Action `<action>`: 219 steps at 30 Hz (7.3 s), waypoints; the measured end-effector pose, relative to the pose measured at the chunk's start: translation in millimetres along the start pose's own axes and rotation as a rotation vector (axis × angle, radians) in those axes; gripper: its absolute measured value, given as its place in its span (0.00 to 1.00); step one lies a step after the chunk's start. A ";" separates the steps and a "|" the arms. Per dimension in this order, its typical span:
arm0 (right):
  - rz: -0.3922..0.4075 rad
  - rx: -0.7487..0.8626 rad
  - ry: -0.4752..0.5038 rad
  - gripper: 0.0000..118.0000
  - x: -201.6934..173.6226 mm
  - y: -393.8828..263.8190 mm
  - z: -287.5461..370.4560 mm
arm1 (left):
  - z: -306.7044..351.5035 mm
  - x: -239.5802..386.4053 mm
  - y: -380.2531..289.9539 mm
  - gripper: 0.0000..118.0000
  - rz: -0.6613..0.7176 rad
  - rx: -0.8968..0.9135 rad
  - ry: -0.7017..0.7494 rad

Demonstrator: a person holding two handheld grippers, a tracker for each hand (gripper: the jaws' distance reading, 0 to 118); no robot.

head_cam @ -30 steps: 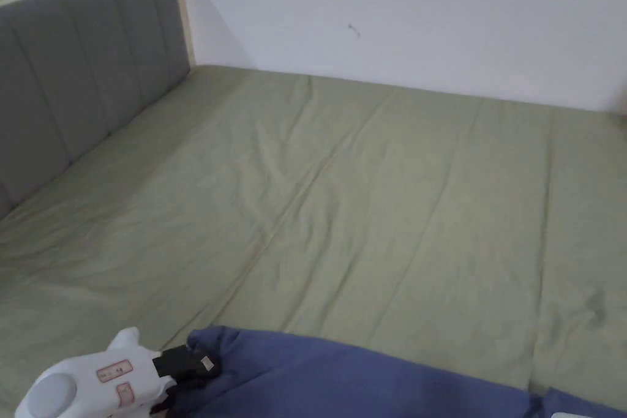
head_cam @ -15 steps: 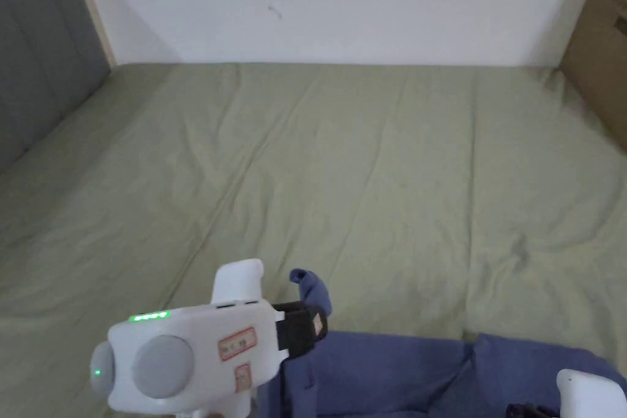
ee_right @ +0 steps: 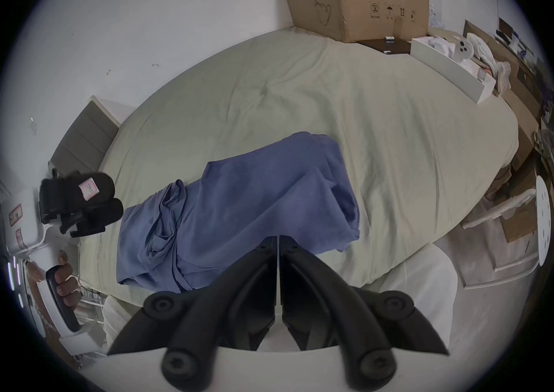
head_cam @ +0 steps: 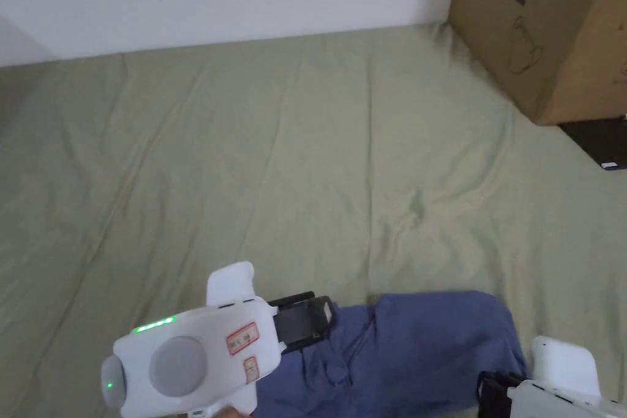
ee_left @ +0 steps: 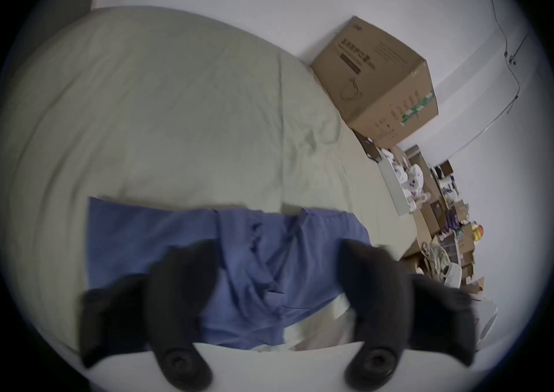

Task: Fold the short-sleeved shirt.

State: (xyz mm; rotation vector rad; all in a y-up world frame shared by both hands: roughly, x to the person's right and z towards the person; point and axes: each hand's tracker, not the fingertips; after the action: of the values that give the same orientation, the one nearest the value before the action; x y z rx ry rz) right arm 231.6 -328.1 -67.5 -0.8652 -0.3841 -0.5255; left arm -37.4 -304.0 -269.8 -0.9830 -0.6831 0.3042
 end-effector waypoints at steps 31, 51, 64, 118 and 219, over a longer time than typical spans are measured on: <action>0.055 0.027 -0.052 0.01 -8.6 -0.6 17.5 | 53.4 -101.4 -21.2 0.06 0.214 -0.022 -0.091; 0.241 -0.080 -0.014 0.01 -74.7 -4.1 -6.9 | -14.4 -207.7 -43.6 0.46 0.644 -0.101 -0.452; 0.247 -0.116 -0.007 0.02 -72.2 -9.4 -9.0 | 72.0 -241.4 3.8 0.09 0.473 -0.029 -0.144; 0.008 -0.119 0.022 0.01 13.2 -12.4 -16.6 | -112.8 38.0 -27.0 0.00 -0.018 -0.439 -0.118; 0.489 0.376 0.160 0.01 -190.3 34.5 45.4 | 220.5 -61.9 3.3 0.00 -0.214 0.523 0.607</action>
State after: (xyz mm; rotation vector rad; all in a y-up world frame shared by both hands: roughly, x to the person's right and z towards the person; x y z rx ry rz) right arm 93.0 -220.5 -160.5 -0.5198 -0.1085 -0.0612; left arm -228.1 -189.4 -215.1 -0.4508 -0.1299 -0.0180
